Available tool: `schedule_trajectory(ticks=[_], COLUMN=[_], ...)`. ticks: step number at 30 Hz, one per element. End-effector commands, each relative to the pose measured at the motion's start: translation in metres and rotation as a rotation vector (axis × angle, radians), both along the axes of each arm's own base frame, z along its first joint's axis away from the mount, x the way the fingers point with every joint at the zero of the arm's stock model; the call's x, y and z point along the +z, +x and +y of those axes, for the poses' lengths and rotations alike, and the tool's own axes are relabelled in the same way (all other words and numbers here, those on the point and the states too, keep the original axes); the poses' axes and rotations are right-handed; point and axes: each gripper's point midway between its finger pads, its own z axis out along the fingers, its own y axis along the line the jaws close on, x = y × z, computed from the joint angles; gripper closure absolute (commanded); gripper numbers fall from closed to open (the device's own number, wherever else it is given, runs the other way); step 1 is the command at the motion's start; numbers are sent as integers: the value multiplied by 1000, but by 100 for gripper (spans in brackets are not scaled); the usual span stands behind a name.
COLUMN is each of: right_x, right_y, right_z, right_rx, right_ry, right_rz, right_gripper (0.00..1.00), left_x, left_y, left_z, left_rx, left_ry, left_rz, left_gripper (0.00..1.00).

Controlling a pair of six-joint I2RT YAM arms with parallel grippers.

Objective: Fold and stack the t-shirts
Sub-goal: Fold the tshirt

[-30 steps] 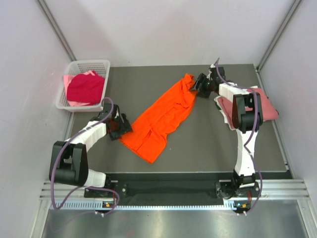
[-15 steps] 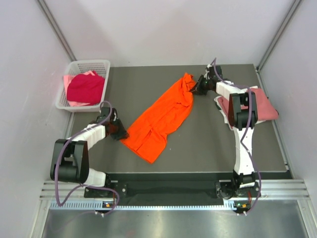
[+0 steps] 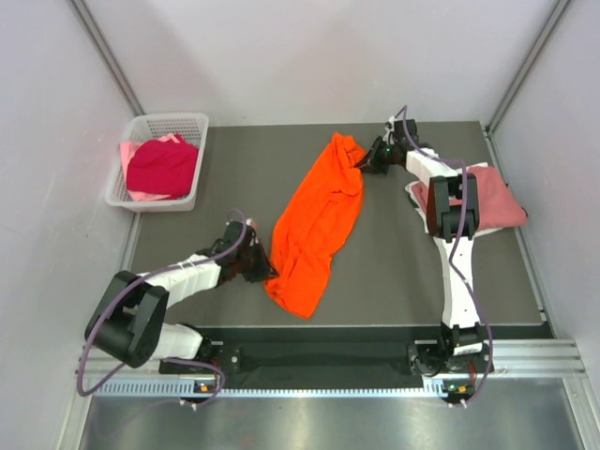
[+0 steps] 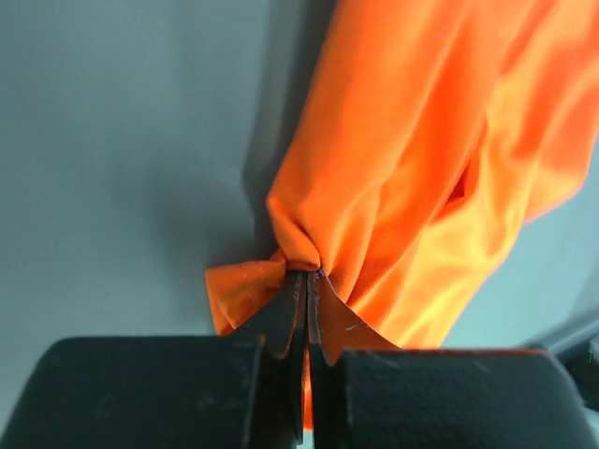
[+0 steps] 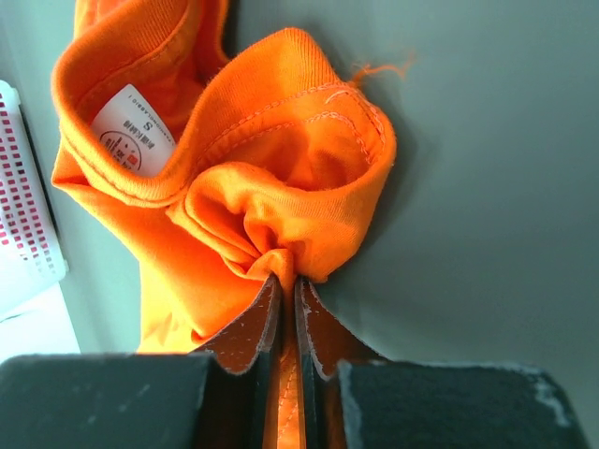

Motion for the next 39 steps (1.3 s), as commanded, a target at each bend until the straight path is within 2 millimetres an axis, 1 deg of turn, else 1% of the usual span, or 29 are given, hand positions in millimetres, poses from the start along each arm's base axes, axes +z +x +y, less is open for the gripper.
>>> schedule_trajectory(ticks=[1, 2, 4, 5, 7, 8, 10, 12, 13, 15, 16, 18, 20, 21, 22, 23, 24, 25, 26, 29, 30, 31, 32, 34, 35, 36, 37, 38, 39], right_x=[-2, -2, -1, 0, 1, 2, 4, 4, 5, 7, 7, 10, 11, 14, 15, 17, 20, 22, 24, 31, 36, 39, 38, 47, 43, 48, 50, 50, 49], right_y=[12, 12, 13, 13, 14, 14, 15, 14, 15, 15, 16, 20, 23, 27, 28, 30, 33, 34, 35, 37, 37, 37, 35, 33, 29, 27, 26, 23, 20], right_z=[-8, -8, -7, -7, -6, -6, -5, -4, -3, -3, -3, -7, -9, -10, -12, -13, -14, -15, -15, -19, -20, -20, -22, -24, -25, -26, -26, -27, -28], right_rx=[-21, -20, -16, -14, -13, -13, -11, -9, -9, -13, -14, -28, -32, -40, -47, -51, -59, -64, -65, -75, -77, -73, -70, -70, -70, -69, -67, -62, -60], right_ry=[-11, -12, -9, -9, -7, -5, -6, -7, -5, -8, -9, -19, -26, -29, -34, -36, -44, -48, -51, -75, -81, -86, -102, -110, -119, -122, -125, -130, -132], right_rz=[-18, -18, -24, -26, -26, -28, -33, -33, -36, -38, -41, -54, -64, -71, -75, -83, -95, -100, -107, -129, -136, -142, -143, -157, -147, -154, -154, -154, -145], right_gripper=[95, 95, 95, 95, 95, 95, 95, 95, 95, 95, 95, 95, 94, 94, 94, 93, 91, 88, 86, 64, 50, 43, 36, 34, 34, 32, 31, 30, 29], left_x=[-13, -12, -10, -11, -4, -5, 9, 12, 20, 22, 28, 31, 35, 33, 42, 40, 41, 50, 50, 59, 59, 62, 62, 62, 63, 70, 66, 67, 77], left_y=[-37, -44, -48, -57, -58, -68, -67, -69, -71, -73, -73, -72, -75, -77, -77, -79, -79, -78, -73, -67, -66, -56, -51, -34, -27, -14, 0, 9, 22], left_z=[-23, -38, -53, -65, -86, -97, -123, -138, -151, -159, -161, -155, -140, -132, -128, -118, -114, -111, -103, -85, -78, -68, -63, -53, -50, -50, -45, -44, -48], left_rx=[-26, -52, -75, -101, -125, -144, -178, -178, -201, -213, -228, -216, -202, -196, -192, -177, -174, -171, -145, -121, -114, -87, -76, -68, -63, -57, -55, -51, -48], left_ry=[-28, -42, -54, -63, -105, -113, -163, -183, -205, -211, -218, -182, -126, -105, -108, -75, -65, -70, -39, 2, 18, 22, 24, -13, -19, -23, 4, 14, 9], left_rz=[98, 99, 97, 115, 99, 121, 72, 70, 56, 64, 48, 9, -16, -15, -37, -35, -41, -61, -76, -77, -69, -90, -92, -72, -77, -99, -111, -123, -148], left_gripper=[100, 100, 100, 100, 100, 100, 100, 100, 100, 100, 100, 98, 89, 81, 76, 71, 67, 62, 59, 53, 48, 42, 33, 32, 32, 32, 31, 31, 30])
